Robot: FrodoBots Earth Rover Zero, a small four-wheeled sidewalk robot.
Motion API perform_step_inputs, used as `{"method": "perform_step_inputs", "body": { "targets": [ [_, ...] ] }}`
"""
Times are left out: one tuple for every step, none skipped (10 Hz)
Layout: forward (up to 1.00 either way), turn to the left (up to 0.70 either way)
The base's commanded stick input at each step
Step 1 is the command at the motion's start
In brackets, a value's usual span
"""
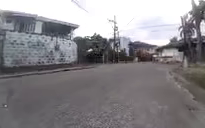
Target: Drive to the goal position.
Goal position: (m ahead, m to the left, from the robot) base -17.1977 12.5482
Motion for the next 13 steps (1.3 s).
{"method": "perform_step_inputs", "body": {
  "targets": [
    [0.0,0.69],
    [0.0,0.69],
    [0.0,0.69],
    [0.0,0.69],
    [0.0,0.69],
    [0.0,0.69],
    [0.0,0.69],
    [0.0,0.69],
    [0.0,0.69],
    [0.0,0.69],
    [0.0,0.69],
    [0.0,0.69],
    [0.0,0.69]
  ]
}}
